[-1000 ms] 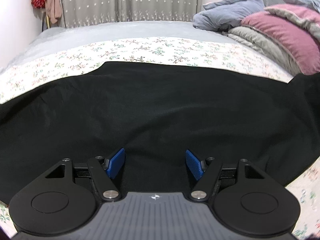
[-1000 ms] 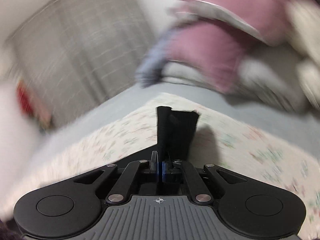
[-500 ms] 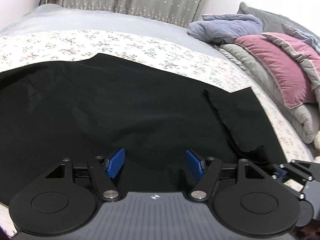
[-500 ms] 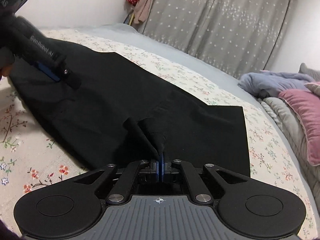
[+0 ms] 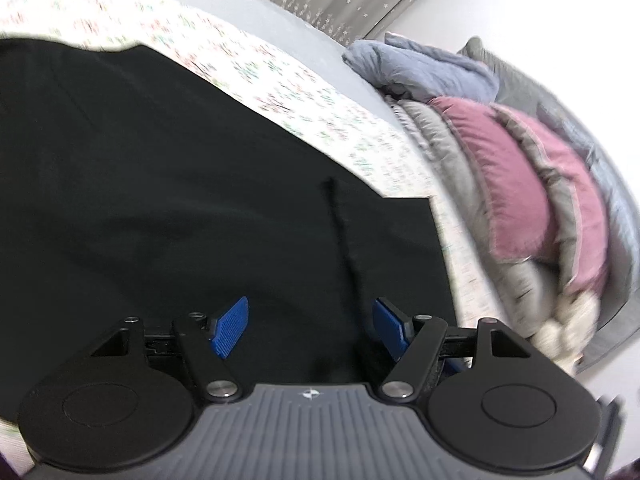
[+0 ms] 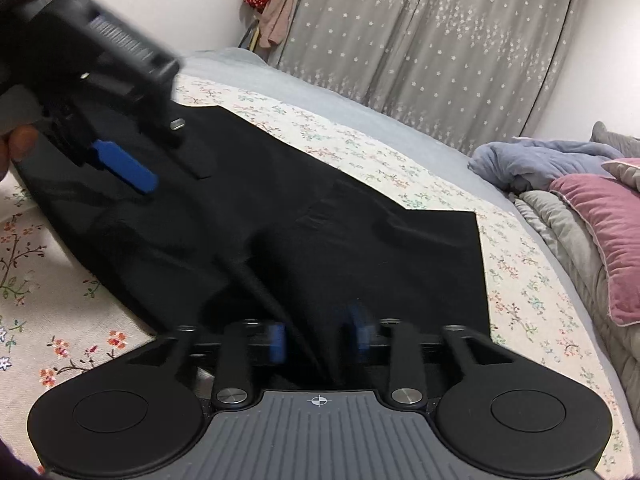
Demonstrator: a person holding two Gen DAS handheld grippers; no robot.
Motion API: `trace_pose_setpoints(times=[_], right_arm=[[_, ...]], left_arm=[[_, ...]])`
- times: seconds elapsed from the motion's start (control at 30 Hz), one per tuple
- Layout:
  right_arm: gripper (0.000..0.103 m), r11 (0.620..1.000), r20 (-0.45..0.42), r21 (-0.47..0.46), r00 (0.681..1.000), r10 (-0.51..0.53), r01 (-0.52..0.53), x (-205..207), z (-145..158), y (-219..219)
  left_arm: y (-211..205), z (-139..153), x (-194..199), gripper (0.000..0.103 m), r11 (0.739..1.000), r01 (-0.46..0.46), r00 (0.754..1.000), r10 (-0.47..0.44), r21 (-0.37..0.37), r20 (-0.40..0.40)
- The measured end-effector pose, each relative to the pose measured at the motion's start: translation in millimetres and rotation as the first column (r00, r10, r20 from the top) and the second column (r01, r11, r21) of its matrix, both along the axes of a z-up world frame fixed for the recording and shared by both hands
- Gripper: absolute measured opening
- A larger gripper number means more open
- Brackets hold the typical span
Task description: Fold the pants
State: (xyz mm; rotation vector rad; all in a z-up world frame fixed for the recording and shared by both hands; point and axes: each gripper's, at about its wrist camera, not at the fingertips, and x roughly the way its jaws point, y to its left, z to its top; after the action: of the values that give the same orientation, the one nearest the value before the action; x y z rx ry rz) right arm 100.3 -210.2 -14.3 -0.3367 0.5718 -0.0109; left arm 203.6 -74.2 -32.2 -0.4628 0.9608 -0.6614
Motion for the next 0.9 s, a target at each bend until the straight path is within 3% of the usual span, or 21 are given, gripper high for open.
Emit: trace_pose_setpoints(times=[0.07, 0.13, 0.17, 0.2, 0.23, 0.6, 0.9], right_arm=[[0.049, 1.0, 0.0, -0.005, 1.0, 0.006, -0.006, 0, -1, -2], [0.041, 1.0, -0.009, 0.016, 1.0, 0.014, -0.014, 1, -2, -6], [0.033, 0.999, -0.015, 0.028, 1.0, 0.028, -0.027, 1, 0, -7], [0.007, 0.999, -0.023, 0.035, 0.999, 0.036, -0.035, 1, 0, -8], [0.002, 0.999, -0.021, 0.03, 0.999, 0.032, -0.031, 1, 1, -7], [0.001, 0.992, 0.097, -0.105, 0.993, 0.074, -0.064, -19, 6, 8], [0.001, 0.993, 0.141, -0.114, 0.988, 0.06, -0.043, -19, 9, 6]], left_arm=[[-14, -1, 5, 0.073, 0.998, 0.008, 0.999, -0.01, -0.056, -0.035], [-28, -4, 10, 0.075, 0.994, 0.014, 0.997, -0.022, -0.108, -0.077], [-34, -8, 12, 0.075, 0.991, 0.004, 0.994, -0.019, -0.134, -0.108], [-38, -11, 14, 0.075, 0.988, -0.003, 0.99, -0.018, -0.153, -0.137], [-41, -14, 15, 0.075, 0.986, -0.008, 0.986, -0.02, -0.169, -0.164], [-47, -24, 19, 0.08, 0.968, -0.059, 0.961, -0.012, -0.244, -0.278], [-50, -27, 22, 0.081, 0.967, -0.098, 0.953, 0.023, -0.235, -0.301]])
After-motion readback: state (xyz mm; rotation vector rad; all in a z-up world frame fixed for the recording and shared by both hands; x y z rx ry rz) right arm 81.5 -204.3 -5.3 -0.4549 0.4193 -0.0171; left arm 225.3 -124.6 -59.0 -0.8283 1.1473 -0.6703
